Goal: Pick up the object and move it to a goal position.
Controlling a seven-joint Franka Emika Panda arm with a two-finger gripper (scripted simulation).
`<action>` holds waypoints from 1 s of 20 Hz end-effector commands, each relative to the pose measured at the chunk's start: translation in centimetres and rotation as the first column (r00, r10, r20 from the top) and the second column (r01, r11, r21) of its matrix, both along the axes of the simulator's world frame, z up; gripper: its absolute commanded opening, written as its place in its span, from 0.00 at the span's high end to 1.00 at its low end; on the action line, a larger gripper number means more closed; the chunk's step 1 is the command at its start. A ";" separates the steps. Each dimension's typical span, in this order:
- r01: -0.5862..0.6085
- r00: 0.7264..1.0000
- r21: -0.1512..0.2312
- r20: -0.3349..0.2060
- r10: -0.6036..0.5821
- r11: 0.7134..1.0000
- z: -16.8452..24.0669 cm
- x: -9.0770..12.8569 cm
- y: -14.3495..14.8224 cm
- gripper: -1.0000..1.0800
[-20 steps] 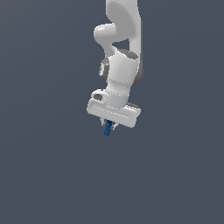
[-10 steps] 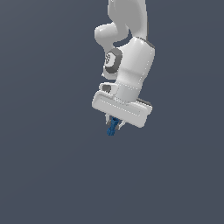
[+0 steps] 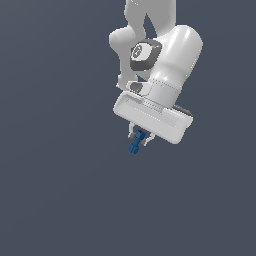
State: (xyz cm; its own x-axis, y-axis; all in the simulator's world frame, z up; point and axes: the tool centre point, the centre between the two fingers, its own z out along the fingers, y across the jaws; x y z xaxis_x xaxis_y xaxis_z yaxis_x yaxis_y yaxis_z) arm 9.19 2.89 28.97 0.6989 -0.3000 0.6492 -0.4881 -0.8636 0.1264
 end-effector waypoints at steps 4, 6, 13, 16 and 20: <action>0.059 0.995 -0.039 0.087 -0.056 0.997 3.6 1.1 1.6 1.00; 0.084 0.989 -0.053 0.122 -0.077 0.995 5.0 1.5 2.3 1.00; 0.186 0.953 -0.100 0.260 -0.154 0.978 10.6 2.7 5.2 1.00; 0.230 0.931 -0.115 0.317 -0.183 0.966 13.0 3.1 6.5 1.00; 0.285 0.897 -0.131 0.386 -0.216 0.950 15.8 3.5 8.2 1.00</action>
State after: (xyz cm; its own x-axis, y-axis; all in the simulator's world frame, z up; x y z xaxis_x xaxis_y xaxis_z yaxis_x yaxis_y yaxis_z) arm 12.56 10.44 43.68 0.3523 -0.2931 0.8888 -0.7116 -0.7008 0.0509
